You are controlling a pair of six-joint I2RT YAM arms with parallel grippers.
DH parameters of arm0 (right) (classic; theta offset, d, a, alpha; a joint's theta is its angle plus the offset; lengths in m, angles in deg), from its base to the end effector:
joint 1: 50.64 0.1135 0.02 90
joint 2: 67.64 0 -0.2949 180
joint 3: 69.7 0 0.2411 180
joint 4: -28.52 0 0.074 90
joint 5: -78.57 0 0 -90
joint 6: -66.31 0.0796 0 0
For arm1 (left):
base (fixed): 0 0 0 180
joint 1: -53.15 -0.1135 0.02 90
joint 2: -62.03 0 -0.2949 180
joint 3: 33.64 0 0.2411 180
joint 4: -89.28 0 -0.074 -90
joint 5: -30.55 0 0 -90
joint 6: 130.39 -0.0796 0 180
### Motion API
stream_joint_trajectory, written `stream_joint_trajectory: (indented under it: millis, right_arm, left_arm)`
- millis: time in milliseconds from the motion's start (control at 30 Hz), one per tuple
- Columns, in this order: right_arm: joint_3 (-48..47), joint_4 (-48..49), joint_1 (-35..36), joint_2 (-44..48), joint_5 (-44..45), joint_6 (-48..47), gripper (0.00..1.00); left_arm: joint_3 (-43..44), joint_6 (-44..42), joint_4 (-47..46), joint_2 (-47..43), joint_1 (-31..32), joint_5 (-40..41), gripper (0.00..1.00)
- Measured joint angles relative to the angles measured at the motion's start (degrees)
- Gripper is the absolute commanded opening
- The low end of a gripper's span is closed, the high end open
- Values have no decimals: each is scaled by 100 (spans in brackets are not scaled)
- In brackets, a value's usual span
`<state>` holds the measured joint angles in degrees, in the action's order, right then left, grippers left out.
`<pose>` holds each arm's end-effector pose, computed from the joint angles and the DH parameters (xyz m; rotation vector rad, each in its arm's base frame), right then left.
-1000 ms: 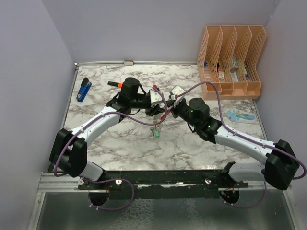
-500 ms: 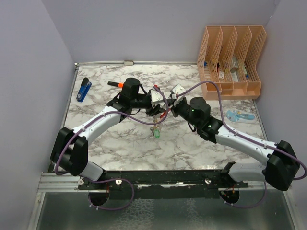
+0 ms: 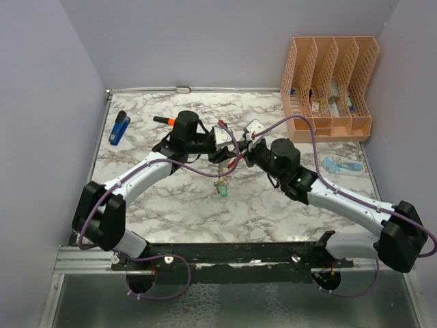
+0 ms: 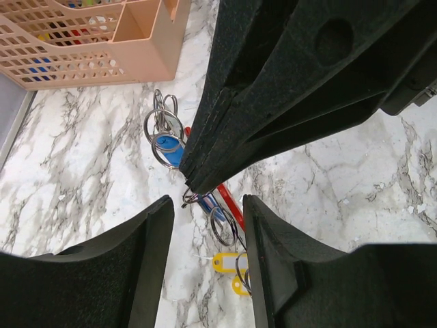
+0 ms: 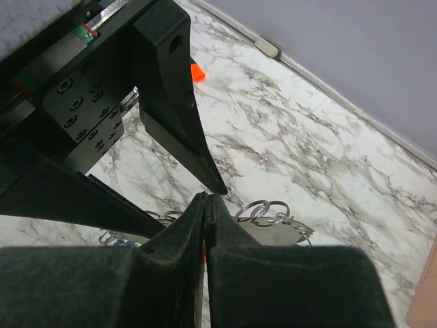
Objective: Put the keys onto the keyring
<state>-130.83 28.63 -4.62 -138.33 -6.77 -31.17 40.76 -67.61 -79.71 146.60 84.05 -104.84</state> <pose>0.2210 0.2197 0.3266 -0.7350 1.5925 0.4228 0.2717 -0.2286 0.3176 1.3486 1.3465 -0.8061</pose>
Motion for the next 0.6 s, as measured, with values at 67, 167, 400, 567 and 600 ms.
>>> stream_joint_trajectory:
  millis: [67,167,400,567,600]
  right_arm:
    - [0,0,0,0,0,17,1]
    - [0,-2,-2,9,4,37,1]
    - [0,2,0,90,66,92,1]
    - [0,0,0,96,76,140,1]
    - [0,0,-2,96,81,144,1]
  left_arm:
    - [-2,33,-42,0,0,0,46]
    - [-7,68,-107,0,0,-2,40]
    - [-15,118,-146,0,0,-11,29]
    - [-22,122,-157,0,0,-15,29]
    - [-24,122,-164,0,0,-17,29]
